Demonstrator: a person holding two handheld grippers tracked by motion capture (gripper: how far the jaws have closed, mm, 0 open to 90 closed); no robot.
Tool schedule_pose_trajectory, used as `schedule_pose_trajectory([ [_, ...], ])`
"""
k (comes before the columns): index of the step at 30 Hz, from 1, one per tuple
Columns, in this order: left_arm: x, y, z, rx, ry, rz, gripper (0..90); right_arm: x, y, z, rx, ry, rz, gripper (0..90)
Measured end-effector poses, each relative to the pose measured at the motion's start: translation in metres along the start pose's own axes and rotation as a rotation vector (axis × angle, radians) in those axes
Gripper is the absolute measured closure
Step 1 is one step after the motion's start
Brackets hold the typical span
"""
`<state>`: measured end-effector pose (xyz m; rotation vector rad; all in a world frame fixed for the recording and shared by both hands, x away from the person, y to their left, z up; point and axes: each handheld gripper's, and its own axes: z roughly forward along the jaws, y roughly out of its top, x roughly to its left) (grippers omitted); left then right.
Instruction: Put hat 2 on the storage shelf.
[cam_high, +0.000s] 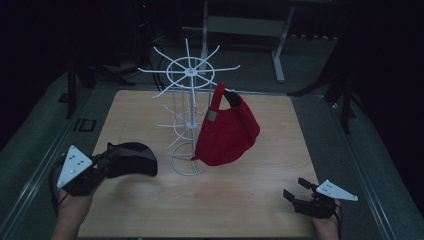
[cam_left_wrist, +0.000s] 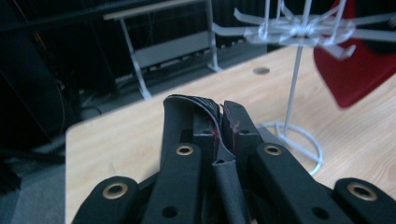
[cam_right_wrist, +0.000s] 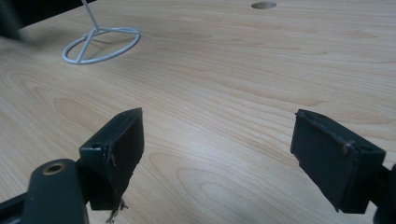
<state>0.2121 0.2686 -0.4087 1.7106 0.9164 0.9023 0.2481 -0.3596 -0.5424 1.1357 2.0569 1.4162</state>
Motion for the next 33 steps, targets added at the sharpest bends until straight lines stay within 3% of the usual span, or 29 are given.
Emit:
schedule_pose_trajectory([
  [6, -0.003, 0.021, -0.02, -0.049, -0.042, 0.046, 85.6, 0.0, 0.0, -0.001, -0.005, 0.001, 0.006, 17.3],
  [14, 0.011, 0.042, -0.03, -0.081, -0.245, 0.139, 85.6, 0.001, 0.0, -0.001, -0.001, 0.008, 0.003, 17.3],
  [20, 0.024, 0.066, -0.029, -0.128, -0.225, 0.14, 85.6, -0.001, -0.001, -0.002, -0.007, 0.001, 0.014, 17.3],
  [30, 0.015, 0.106, -0.041, -0.209, -0.243, 0.202, 85.5, 0.001, -0.001, 0.0, -0.005, 0.006, 0.001, 17.4],
  [33, 0.013, 0.114, -0.043, -0.232, -0.259, 0.199, 85.5, 0.002, -0.001, 0.0, -0.004, 0.007, 0.003, 17.4],
])
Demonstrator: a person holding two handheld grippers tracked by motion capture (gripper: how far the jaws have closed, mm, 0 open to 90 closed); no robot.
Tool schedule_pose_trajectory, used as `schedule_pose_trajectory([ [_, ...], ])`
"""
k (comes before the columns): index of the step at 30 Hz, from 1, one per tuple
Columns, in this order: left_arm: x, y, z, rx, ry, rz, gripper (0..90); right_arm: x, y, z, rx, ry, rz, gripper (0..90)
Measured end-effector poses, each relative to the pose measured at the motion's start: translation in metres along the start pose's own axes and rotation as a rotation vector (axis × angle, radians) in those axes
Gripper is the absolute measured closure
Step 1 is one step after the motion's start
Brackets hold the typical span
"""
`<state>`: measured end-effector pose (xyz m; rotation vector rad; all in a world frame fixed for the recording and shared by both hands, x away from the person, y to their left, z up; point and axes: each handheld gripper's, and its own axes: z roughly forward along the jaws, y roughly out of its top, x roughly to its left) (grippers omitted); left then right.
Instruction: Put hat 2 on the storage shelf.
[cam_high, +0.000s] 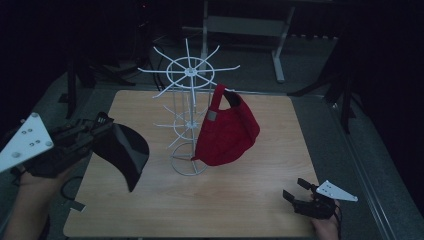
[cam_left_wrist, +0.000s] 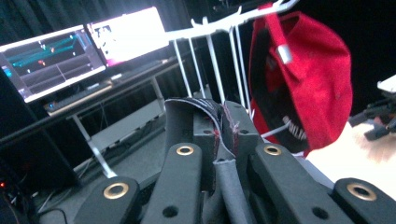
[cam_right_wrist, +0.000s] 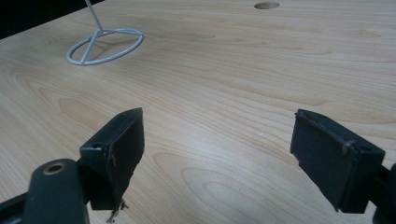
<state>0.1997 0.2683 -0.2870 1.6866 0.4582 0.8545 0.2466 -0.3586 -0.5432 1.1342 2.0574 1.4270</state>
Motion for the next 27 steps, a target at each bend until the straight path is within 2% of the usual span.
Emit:
schedule_pose_trajectory([
  [7, 0.003, 0.02, 0.015, -0.066, -0.04, -0.018, 85.4, 0.0, 0.0, -0.001, 0.0, 0.0, 0.007, 17.5],
  [11, 0.003, 0.031, 0.027, -0.071, -0.063, -0.009, 85.4, -0.001, -0.001, -0.001, 0.002, -0.002, 0.004, 17.5],
  [12, 0.002, 0.034, 0.03, -0.065, -0.053, 0.0, 85.4, -0.001, -0.001, -0.001, 0.001, -0.002, 0.007, 17.4],
  [16, 0.001, 0.04, 0.036, -0.075, -0.082, 0.012, 85.3, -0.002, -0.002, -0.002, 0.004, -0.002, 0.011, 17.5],
  [20, 0.002, 0.046, 0.041, -0.106, -0.103, -0.001, 85.3, -0.002, -0.002, -0.002, 0.005, -0.003, 0.012, 17.4],
  [27, 0.004, 0.058, 0.06, -0.093, -0.118, 0.008, 85.3, -0.002, -0.003, -0.002, 0.007, -0.007, 0.01, 17.5],
])
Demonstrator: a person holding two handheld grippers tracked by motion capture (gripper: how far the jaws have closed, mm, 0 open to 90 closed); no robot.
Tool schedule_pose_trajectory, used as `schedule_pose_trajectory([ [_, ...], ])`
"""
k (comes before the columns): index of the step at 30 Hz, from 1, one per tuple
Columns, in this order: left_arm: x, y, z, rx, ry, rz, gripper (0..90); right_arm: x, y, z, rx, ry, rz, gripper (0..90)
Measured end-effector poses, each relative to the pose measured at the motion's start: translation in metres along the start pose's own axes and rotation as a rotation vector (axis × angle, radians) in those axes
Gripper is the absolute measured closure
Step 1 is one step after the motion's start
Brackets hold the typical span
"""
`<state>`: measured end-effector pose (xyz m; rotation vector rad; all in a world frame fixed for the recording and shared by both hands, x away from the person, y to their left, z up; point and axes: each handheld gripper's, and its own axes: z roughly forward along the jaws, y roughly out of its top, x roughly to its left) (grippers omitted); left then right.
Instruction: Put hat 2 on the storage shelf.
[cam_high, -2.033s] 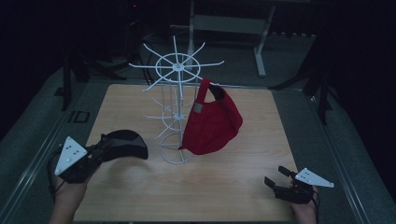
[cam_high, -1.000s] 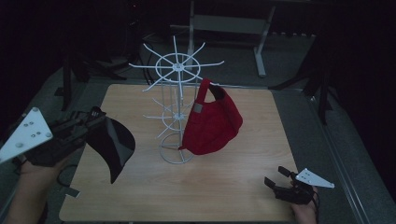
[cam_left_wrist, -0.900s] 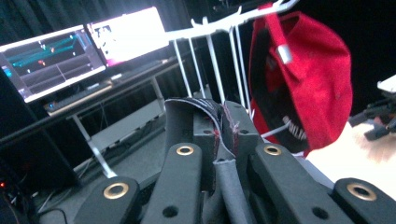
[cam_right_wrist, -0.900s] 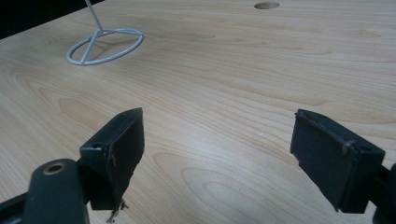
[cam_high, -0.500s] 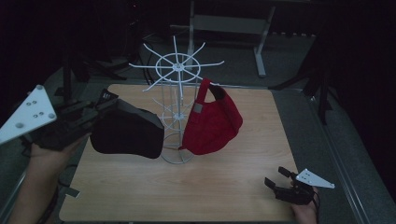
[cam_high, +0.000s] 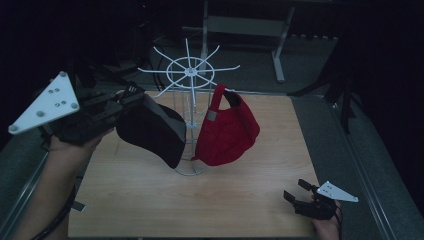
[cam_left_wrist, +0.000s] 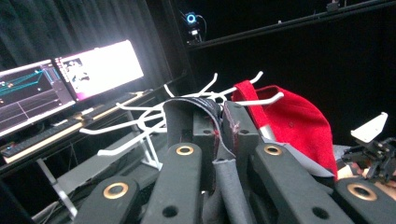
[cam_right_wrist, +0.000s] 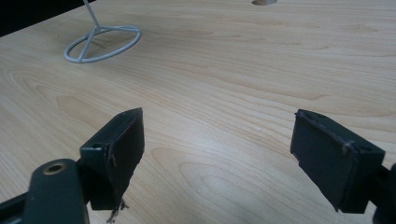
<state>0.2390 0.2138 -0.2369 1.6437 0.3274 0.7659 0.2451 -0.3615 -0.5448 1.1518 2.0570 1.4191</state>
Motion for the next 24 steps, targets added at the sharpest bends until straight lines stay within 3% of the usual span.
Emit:
schedule_pose_trajectory([
  [5, 0.002, 0.006, 0.015, -0.002, -0.018, -0.002, 85.2, -0.002, -0.001, -0.002, -0.006, -0.001, 0.007, 17.5],
  [9, 0.008, 0.008, 0.024, 0.01, -0.004, -0.006, 85.2, -0.001, -0.002, -0.002, -0.004, 0.0, 0.007, 17.4],
  [22, 0.019, -0.012, 0.032, 0.057, -0.017, -0.097, 83.9, -0.001, -0.002, -0.003, -0.007, 0.002, 0.009, 17.5],
  [24, 0.017, -0.012, 0.031, 0.065, 0.016, -0.083, 81.9, -0.001, -0.002, -0.003, -0.006, 0.0, 0.008, 17.5],
])
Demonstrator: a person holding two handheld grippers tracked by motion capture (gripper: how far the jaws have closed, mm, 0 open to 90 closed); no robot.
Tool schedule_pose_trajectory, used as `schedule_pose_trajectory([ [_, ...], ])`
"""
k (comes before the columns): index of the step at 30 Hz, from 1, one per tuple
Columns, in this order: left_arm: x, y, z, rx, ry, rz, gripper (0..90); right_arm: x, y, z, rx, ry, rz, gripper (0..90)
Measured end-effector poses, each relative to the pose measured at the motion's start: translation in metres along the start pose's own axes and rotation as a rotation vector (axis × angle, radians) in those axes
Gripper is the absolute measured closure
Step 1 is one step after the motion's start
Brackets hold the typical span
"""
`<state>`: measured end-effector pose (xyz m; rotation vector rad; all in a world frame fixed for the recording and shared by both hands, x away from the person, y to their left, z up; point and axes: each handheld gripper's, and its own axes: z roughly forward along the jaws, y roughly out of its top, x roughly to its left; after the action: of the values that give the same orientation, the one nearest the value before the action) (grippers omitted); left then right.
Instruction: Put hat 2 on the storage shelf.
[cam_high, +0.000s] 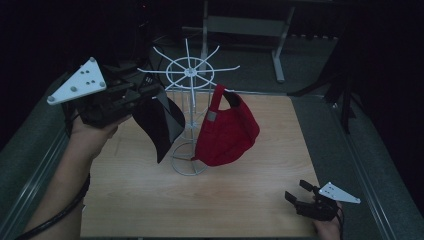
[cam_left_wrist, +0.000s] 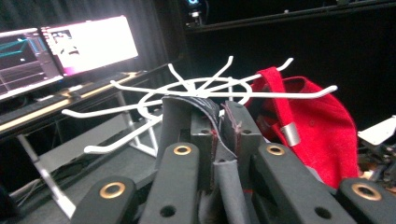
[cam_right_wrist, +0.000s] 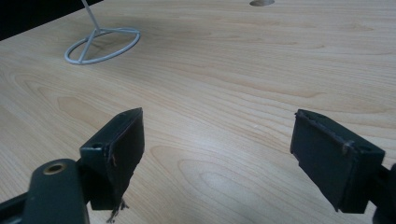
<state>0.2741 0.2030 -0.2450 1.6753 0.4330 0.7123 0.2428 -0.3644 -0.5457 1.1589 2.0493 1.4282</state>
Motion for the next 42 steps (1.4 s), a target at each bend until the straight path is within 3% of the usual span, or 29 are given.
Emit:
schedule_pose_trajectory([
  [3, 0.0, 0.0, -0.001, 0.012, 0.005, -0.011, 69.1, 0.0, 0.0, 0.0, 0.002, 0.0, 0.001, 17.5],
  [9, -0.001, -0.005, -0.002, 0.063, 0.001, -0.006, 57.2, 0.001, 0.0, 0.001, 0.008, 0.003, -0.001, 17.5],
  [12, -0.003, -0.009, -0.002, 0.079, 0.007, -0.007, 57.1, 0.0, 0.0, 0.001, 0.01, 0.004, 0.001, 17.5],
  [19, -0.011, -0.018, -0.01, 0.03, -0.014, -0.027, 57.0, 0.0, 0.0, 0.0, 0.003, -0.001, 0.001, 17.5],
  [23, -0.016, -0.025, -0.013, 0.042, -0.015, -0.012, 57.0, 0.0, 0.0, 0.0, 0.003, 0.001, 0.002, 17.5],
  [27, -0.017, -0.033, -0.018, 0.04, -0.021, -0.026, 57.1, 0.0, 0.0, 0.0, 0.001, 0.001, 0.0, 17.4],
  [39, -0.019, -0.076, -0.036, 0.051, -0.027, -0.086, 57.2, -0.001, 0.0, -0.001, -0.014, -0.014, -0.006, 17.4],
  [42, -0.018, -0.093, -0.041, 0.058, -0.03, -0.116, 57.2, 0.0, 0.0, 0.0, -0.009, -0.019, -0.012, 17.4],
])
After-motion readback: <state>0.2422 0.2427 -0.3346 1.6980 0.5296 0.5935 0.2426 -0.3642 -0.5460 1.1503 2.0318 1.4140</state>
